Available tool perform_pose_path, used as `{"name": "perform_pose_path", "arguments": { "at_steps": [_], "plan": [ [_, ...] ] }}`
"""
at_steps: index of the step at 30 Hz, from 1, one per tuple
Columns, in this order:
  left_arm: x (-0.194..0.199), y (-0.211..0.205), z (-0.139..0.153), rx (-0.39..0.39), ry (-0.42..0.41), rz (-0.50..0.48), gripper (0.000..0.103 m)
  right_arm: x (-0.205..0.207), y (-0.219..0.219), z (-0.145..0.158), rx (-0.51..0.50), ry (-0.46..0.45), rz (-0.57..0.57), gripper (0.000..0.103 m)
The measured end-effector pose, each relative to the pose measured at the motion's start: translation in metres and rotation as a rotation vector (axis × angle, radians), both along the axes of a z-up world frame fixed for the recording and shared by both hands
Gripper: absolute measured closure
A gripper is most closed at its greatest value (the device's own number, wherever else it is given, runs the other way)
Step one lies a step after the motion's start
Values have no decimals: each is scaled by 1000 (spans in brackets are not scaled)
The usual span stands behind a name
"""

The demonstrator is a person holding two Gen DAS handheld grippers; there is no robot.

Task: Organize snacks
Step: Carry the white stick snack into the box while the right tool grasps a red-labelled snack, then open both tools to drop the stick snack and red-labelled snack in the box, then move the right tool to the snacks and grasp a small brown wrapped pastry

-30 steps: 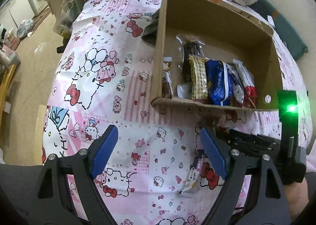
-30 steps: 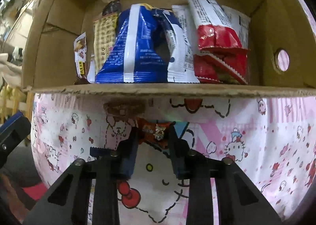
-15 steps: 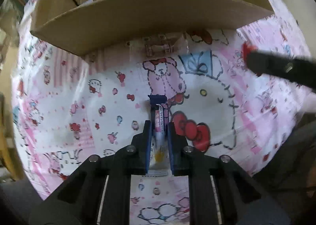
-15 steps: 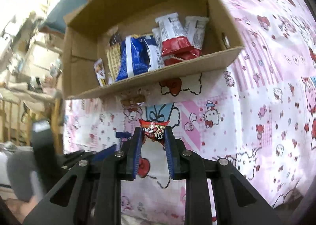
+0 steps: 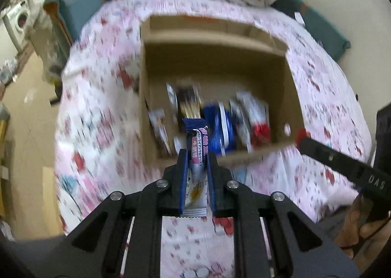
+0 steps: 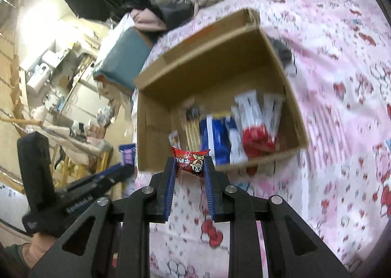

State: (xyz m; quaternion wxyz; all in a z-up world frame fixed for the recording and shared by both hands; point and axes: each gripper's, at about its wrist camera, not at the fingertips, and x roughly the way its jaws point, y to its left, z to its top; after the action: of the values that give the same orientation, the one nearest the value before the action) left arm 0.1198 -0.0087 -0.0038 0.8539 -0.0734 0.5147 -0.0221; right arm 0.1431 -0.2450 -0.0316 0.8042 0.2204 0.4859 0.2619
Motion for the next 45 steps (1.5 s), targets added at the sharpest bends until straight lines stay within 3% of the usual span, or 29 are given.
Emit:
{"name": "perform_pose_path", "arguments": {
  "at_steps": [5,11,24,26,27,28,30,32,35,39,45],
  "plan": [
    [41,4,6,43,-49,23,91,33,2,-3,-22,-23,-35,79],
    [68,2,-12,79,-45,28,91,60,-6,-22,-57,32,-78,79],
    [98,-9,-46,55,25,39,90,63,-12,-46,-5,136,-115,75],
    [98,-8,-47,45,28,38,89,63,-12,-45,0,136,-116,73],
    [98,-8,-47,44,29,36,89,63,-12,-45,-3,135,-118,67],
    [97,-8,-47,44,30,33,84,63,-12,-44,0,133,-119,57],
    [94,-8,-46,45,27,29,64,62,-13,-44,15,128,-125,45],
    [89,-7,-41,48,10,33,40,61,-13,-41,24,115,-125,45],
    [81,-5,-35,43,-2,25,22,58,-16,-38,35,110,-135,35],
    [64,0,-26,48,-4,9,22,47,-18,-39,53,132,-141,25],
    [27,22,-17,33,4,35,21,22,-12,-38,50,159,-106,24]
  ]
}}
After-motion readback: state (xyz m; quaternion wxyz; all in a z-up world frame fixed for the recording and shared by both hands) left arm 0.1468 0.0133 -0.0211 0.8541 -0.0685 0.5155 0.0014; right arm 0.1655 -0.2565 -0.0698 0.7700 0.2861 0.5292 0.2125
